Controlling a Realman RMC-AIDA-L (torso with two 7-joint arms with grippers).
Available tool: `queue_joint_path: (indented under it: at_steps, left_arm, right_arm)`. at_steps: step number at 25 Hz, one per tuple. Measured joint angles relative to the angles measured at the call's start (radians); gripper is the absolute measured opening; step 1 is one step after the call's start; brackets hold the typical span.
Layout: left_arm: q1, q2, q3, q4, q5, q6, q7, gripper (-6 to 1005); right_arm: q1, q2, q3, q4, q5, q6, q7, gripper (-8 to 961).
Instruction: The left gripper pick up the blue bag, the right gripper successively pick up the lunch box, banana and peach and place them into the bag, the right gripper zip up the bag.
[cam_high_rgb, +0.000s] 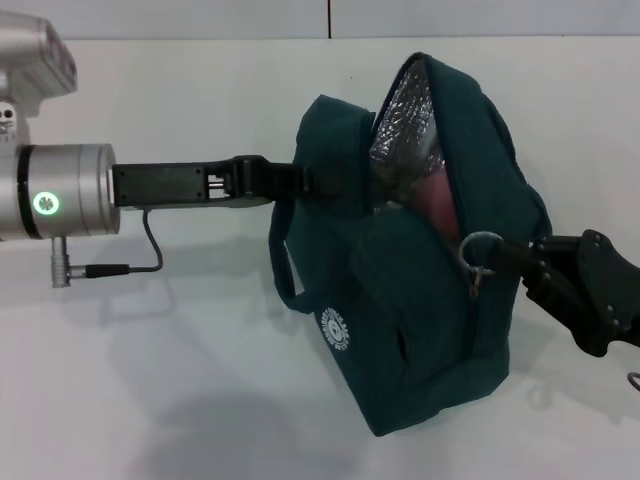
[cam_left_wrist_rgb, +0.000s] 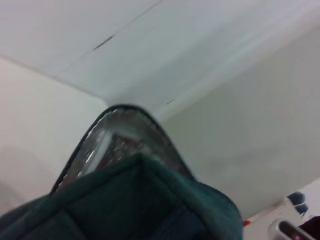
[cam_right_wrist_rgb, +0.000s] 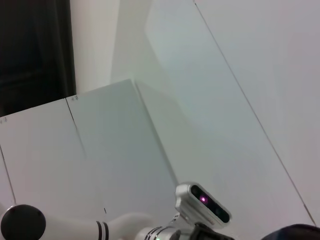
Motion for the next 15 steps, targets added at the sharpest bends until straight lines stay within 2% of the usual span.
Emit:
queue_joint_path:
  at_steps: [6, 15]
  left_arm:
    - [0.029, -0.007, 0.0, 0.0, -0.06, 0.016, 0.089, 154]
    - [0.087, -0.003, -0.005, 0.008, -0.192, 0.069, 0.189, 375]
  right_arm:
    - [0.002, 0.0, 0.008, -0.006, 0.009, -0.004, 0.0, 1]
    - [0.02, 0.0, 0.008, -0.009, 0.055, -0.005, 0.0, 2]
